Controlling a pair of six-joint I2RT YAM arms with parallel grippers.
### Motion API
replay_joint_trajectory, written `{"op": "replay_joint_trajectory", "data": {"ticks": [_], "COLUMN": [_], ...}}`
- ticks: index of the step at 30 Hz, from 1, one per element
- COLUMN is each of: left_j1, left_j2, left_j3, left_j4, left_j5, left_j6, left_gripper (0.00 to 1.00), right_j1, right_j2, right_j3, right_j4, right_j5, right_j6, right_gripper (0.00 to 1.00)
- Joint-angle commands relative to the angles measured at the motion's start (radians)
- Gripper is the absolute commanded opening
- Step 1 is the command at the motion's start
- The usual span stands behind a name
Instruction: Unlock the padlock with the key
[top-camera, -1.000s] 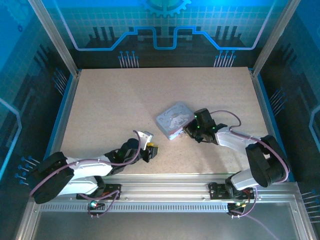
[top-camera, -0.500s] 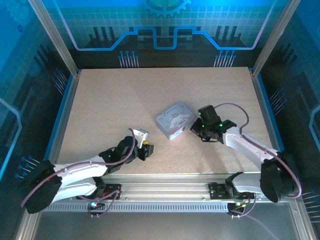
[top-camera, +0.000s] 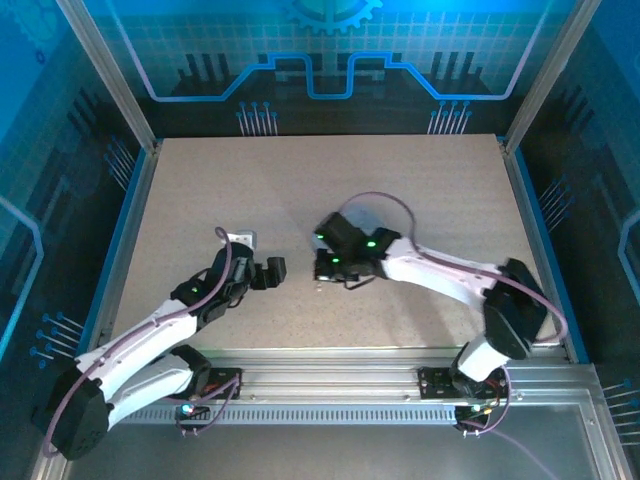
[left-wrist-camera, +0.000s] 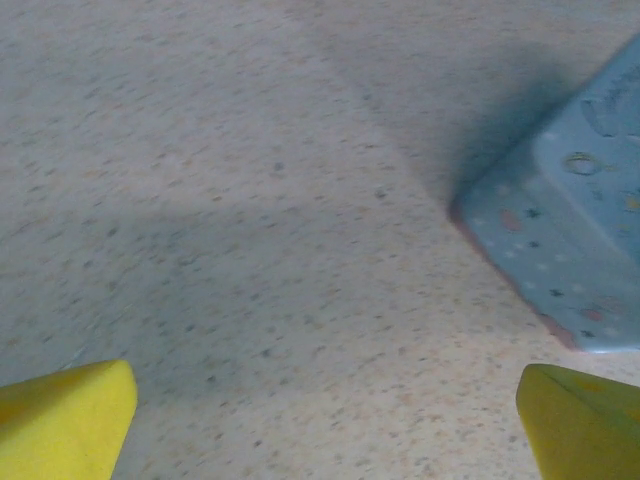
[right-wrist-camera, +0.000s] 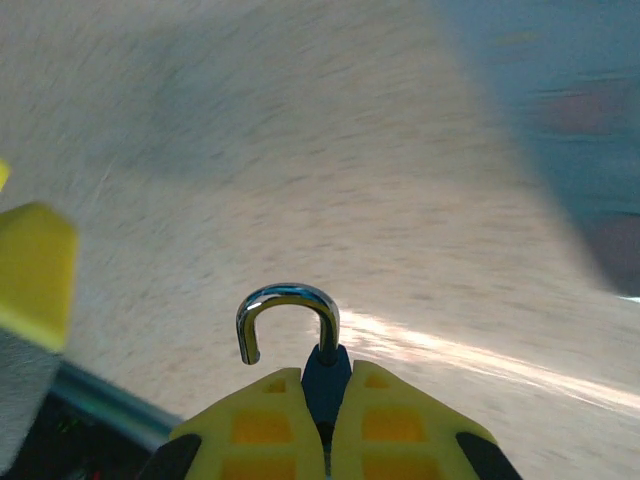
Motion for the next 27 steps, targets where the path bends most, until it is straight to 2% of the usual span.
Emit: {"op": "replay_joint_trajectory", "data": {"ticks": [1, 6, 13, 17, 19, 25, 27], "left_j1": [0.027, 0.033, 0.037, 0.036, 0.036, 0.036, 0.036], "left_j2": [-0.045, -0.107, -0.155, -0.158, -0.160, -0.186, -0.197], "left_j3": [0.041, 0.046, 0.039, 0.030, 0.024, 0.004, 0.000], "left_j4": [-0.162, -0.241, -0.281, -0.276, -0.274, -0.274, -0.274], "left_j5": [-0.075, -0.123, -0.153, -0.149, -0.141, -0.133, -0.129], "left_j6": [-0.071, -0.082, -0.070, -0.067, -0.068, -0.057, -0.056], "left_gripper": [0.99, 0.99, 0.99, 0.99, 0.99, 0.99, 0.99], "right_j1": [0.035, 0.041, 0.018, -0.002, -0.011, -0.020, -0.020], "right_j2": [0.151, 0.360, 0.529, 0.566, 0.572, 0.527, 0.503], "right_j3": [0.110, 0.264, 0.385, 0.419, 0.431, 0.421, 0.419], "right_j4": [0.027, 0.025, -0.048, -0.087, -0.114, -0.155, -0.161], "right_j5": [-0.146, -0.258, -0.277, -0.236, -0.212, -0.137, -0.119], "right_j6": [-0.047, -0.088, -0.126, -0.161, -0.174, -0.193, -0.200], "right_gripper": [0.00, 0.00, 0.03, 0.14, 0.23, 0.44, 0.49]}}
